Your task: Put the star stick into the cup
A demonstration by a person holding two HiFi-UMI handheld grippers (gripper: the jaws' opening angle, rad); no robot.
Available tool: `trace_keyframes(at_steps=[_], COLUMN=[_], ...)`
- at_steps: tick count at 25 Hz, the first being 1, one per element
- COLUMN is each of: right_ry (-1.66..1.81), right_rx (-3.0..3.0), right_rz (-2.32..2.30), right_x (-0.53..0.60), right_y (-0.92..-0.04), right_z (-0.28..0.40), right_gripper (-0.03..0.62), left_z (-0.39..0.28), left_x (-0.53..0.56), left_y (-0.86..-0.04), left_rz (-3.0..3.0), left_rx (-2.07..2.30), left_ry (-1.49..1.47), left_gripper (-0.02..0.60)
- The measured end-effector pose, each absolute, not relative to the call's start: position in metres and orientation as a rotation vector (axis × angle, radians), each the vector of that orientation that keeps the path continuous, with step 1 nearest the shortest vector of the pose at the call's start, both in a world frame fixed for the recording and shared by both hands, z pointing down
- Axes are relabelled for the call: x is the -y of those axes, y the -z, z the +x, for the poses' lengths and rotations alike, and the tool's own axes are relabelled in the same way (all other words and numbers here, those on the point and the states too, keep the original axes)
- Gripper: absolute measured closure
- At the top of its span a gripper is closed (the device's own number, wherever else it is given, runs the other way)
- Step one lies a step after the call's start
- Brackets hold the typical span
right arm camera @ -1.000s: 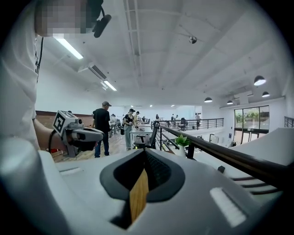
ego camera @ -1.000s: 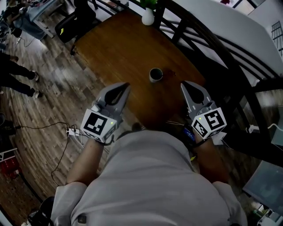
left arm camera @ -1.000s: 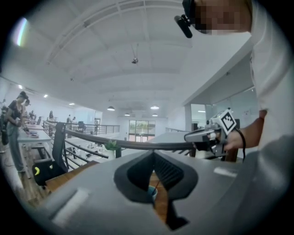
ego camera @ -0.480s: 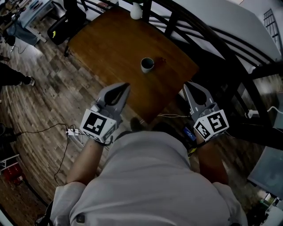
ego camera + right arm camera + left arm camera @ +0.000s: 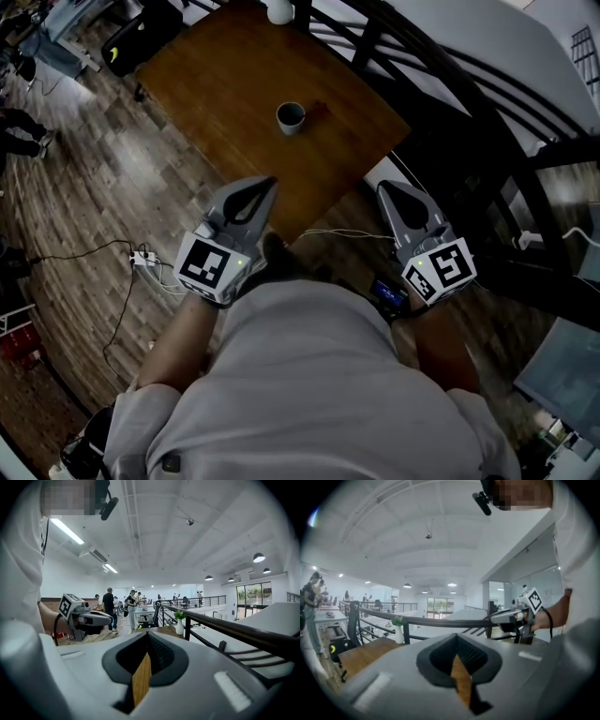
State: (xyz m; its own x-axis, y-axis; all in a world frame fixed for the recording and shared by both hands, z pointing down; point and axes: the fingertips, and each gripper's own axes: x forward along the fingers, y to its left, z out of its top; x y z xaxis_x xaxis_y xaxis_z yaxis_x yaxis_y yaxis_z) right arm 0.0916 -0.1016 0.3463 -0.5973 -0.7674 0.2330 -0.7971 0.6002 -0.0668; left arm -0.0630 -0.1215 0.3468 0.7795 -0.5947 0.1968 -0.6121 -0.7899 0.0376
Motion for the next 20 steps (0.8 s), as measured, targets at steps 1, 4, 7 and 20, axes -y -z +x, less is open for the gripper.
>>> trace_keyframes(at_steps=[1, 4, 7, 20], right_ry=[-0.26, -0.294, -0.317, -0.395], right_rx=[2.644, 2.648, 2.676, 2.728], right_rz=[1.301, 1.289, 1.288, 1.216], right_x=[0.103, 0.089, 0.046, -0.041], right_y=[-0.347, -0.359, -0.386, -0.421], right_z=[0.091, 0.111, 0.173, 0.23], right_gripper=[0.586, 0.586, 0.586, 0.586], left_z=[-0.062, -0.04, 0.022, 0.08], left_x=[0.122, 0.107, 0.062, -0.032], left_y=[-0.347, -0.356, -0.38, -0.407], left_rz=[2.855, 2.828, 2.816, 2.754], left_rx=[0.974, 0.972, 0.981, 1.045], left_ry=[-0.259, -0.267, -0.302, -0.394], left_gripper=[0.578, 0.578, 0.578, 0.578])
